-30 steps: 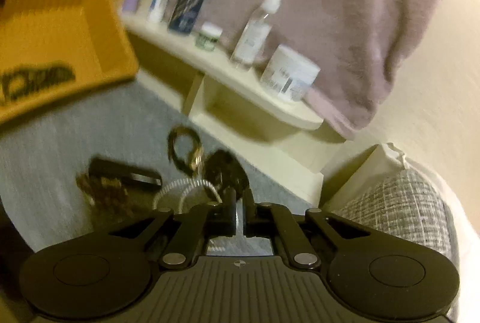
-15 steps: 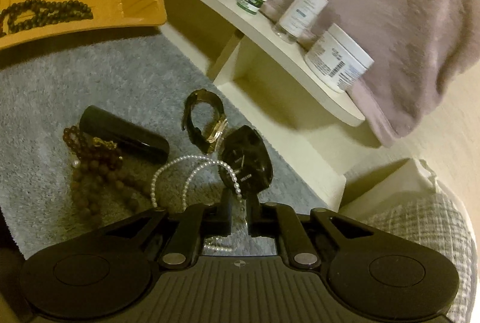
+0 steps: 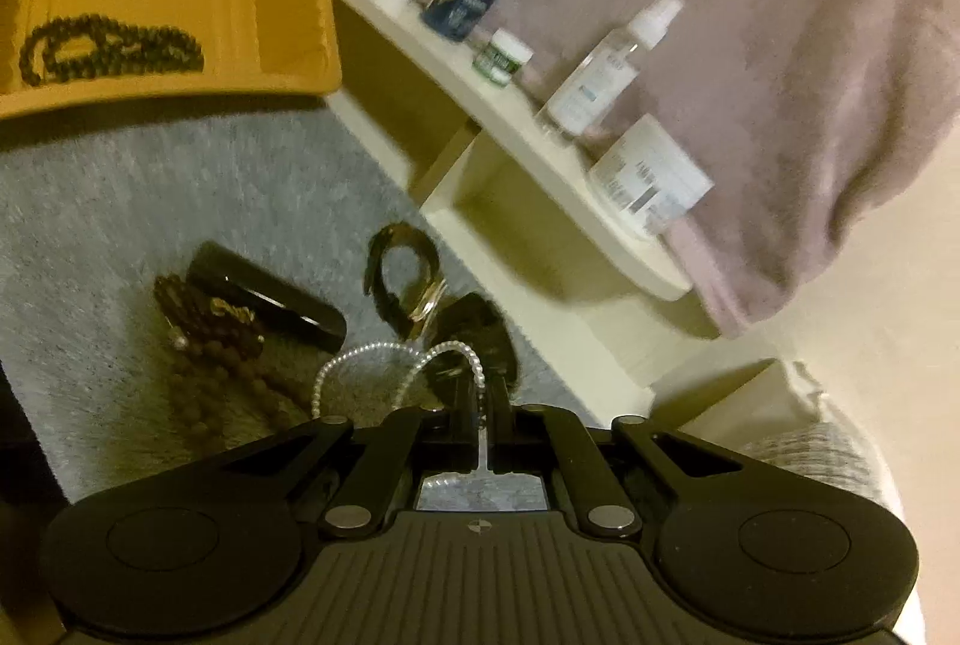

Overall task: Organize jewelry
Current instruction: 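Grasp the white pearl necklace with the right gripper, then lift the pearl necklace with the right gripper toward the tray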

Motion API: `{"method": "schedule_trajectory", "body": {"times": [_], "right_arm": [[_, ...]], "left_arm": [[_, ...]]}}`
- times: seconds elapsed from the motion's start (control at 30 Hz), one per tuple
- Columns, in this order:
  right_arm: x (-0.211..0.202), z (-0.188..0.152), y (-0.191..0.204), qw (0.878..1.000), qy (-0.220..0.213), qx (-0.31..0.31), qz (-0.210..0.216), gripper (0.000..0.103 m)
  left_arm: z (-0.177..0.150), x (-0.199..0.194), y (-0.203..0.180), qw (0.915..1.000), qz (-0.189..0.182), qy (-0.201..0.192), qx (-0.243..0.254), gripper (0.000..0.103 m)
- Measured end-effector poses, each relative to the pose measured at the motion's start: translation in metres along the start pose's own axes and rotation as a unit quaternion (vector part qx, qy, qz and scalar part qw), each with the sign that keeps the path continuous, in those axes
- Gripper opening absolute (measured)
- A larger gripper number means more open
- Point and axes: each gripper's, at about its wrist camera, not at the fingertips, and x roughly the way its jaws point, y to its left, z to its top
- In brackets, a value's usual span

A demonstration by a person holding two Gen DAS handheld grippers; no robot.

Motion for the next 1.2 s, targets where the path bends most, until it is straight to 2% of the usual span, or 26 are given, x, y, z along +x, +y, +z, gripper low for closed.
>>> {"method": "schedule_trajectory", "body": {"times": [0.6, 0.9, 1.2], "right_arm": [[-0.078, 0.022, -0.032, 0.996, -0.069, 0.008, -0.054, 0.002], [-0.095, 0.030, -0.041, 0.993, -0.089, 0.007, -0.075, 0.002], [-0.104, 0.038, -0.045, 0.991, -0.106, 0.002, -0.078, 0.002]], "left_arm": [[0.001, 0.000, -0.002, 1.0000, 0.000, -0.001, 0.001, 0.005], [0.003, 0.000, -0.005, 1.0000, 0.001, -0.002, 0.002, 0.005], [0.006, -0.001, -0.007, 1.0000, -0.001, -0.003, 0.003, 0.006]]}}
